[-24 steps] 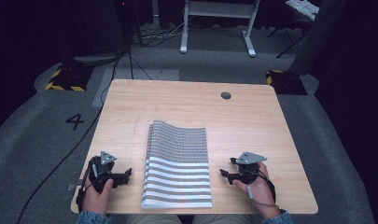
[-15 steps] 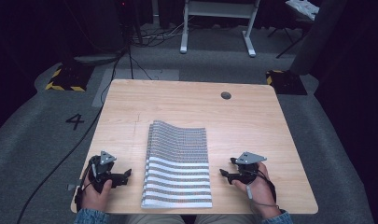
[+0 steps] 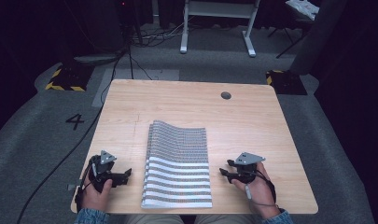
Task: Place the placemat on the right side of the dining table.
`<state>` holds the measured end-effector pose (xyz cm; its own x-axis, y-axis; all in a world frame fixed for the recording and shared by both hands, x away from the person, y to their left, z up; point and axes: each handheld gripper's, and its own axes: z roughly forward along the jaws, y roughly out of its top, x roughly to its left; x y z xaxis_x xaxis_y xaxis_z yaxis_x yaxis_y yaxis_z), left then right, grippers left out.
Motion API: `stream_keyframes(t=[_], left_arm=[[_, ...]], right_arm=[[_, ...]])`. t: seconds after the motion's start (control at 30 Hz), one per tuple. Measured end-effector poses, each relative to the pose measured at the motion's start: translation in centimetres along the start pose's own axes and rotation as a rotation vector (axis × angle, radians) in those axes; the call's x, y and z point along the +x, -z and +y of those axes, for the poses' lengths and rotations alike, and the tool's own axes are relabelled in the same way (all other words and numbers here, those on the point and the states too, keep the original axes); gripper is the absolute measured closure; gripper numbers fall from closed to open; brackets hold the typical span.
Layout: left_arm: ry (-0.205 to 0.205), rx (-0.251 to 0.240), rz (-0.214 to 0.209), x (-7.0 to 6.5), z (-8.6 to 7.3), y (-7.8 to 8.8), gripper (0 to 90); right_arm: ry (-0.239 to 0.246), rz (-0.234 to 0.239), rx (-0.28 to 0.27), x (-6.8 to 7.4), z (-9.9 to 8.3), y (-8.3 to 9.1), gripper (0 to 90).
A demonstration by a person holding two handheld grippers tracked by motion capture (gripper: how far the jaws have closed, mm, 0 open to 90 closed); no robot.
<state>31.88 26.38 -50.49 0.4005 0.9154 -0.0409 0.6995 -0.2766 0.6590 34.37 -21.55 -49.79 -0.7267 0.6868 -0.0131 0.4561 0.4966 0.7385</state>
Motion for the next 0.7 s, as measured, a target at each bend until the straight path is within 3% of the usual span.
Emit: stream_keyframes(t=[0.17, 0.23, 0.3, 0.37, 0.7], left_arm=[[-0.02, 0.0, -0.009, 0.0, -0.2, 0.2, 0.1], [-0.027, 0.001, -0.015, 0.1, -0.3, 0.2, 0.1], [-0.029, 0.003, -0.015, 0.1, -0.3, 0.3, 0.1], [-0.032, 0.005, -0.02, 0.0, -0.4, 0.4, 0.1], [-0.049, 0.006, -0.036, 0.1, -0.6, 0.6, 0.0]], right_arm=[[0.022, 0.055, -0.006, 1.1, 1.6, 0.3, 51.4], [0.055, 0.08, -0.016, 1.6, 3.2, 0.5, 49.2], [0.062, 0.083, -0.026, 1.7, 3.7, 0.5, 47.3], [0.099, 0.073, -0.029, 2.0, 5.0, 0.7, 42.9], [0.058, 0.133, -0.02, 2.5, 7.8, 1.4, 42.9]])
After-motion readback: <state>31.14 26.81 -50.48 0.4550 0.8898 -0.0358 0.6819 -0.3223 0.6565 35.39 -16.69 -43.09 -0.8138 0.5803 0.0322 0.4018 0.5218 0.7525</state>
